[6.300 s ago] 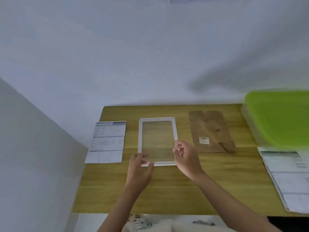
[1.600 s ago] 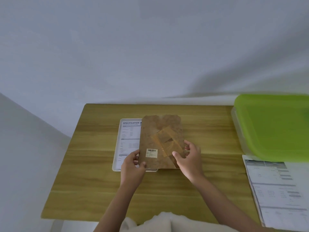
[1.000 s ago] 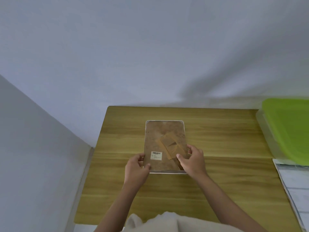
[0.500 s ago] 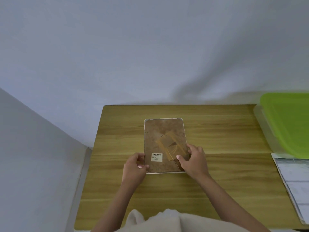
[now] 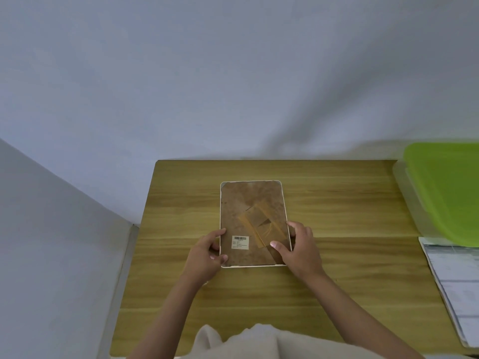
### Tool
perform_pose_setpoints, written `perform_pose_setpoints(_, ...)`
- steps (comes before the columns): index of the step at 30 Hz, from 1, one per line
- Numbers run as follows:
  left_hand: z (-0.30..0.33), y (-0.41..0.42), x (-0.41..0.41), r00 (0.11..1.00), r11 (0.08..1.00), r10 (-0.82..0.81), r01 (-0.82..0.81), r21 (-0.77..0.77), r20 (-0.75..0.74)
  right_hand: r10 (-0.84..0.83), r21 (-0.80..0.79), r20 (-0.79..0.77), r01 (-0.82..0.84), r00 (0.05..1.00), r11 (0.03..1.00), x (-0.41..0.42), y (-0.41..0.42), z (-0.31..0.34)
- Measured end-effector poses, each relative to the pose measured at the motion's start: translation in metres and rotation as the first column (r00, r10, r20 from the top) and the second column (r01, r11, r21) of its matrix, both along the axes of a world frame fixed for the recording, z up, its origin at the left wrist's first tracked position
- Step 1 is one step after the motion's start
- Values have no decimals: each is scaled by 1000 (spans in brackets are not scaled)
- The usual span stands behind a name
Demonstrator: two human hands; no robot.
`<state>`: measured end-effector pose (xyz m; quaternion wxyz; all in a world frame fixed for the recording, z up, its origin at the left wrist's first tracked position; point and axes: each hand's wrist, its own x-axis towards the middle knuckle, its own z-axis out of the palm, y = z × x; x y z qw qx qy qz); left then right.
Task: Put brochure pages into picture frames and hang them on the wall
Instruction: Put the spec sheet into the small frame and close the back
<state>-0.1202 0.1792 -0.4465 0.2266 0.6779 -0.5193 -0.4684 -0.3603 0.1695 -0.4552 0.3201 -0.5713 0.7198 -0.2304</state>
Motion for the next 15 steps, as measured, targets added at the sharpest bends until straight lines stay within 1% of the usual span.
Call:
perform_pose_setpoints(4, -1, 0, 2, 999, 1000, -14, 14, 5, -38, 35, 34, -19, -34, 999, 999, -4, -9, 2)
perform_pose_setpoints(7, -1, 0, 3, 999, 1000, -20, 21, 4, -48, 46, 12, -24, -45, 999, 999, -7, -32, 5)
perform_pose_setpoints(10, -1, 0, 3, 998, 1000, -18, 18, 5, -54, 95, -19, -79, -97, 992, 995, -3, -63, 7)
perform_pose_setpoints(15, 0, 1, 3, 998, 1000, -16, 17, 7, -65, 137, 18, -182, -136, 974, 991, 5, -103, 8)
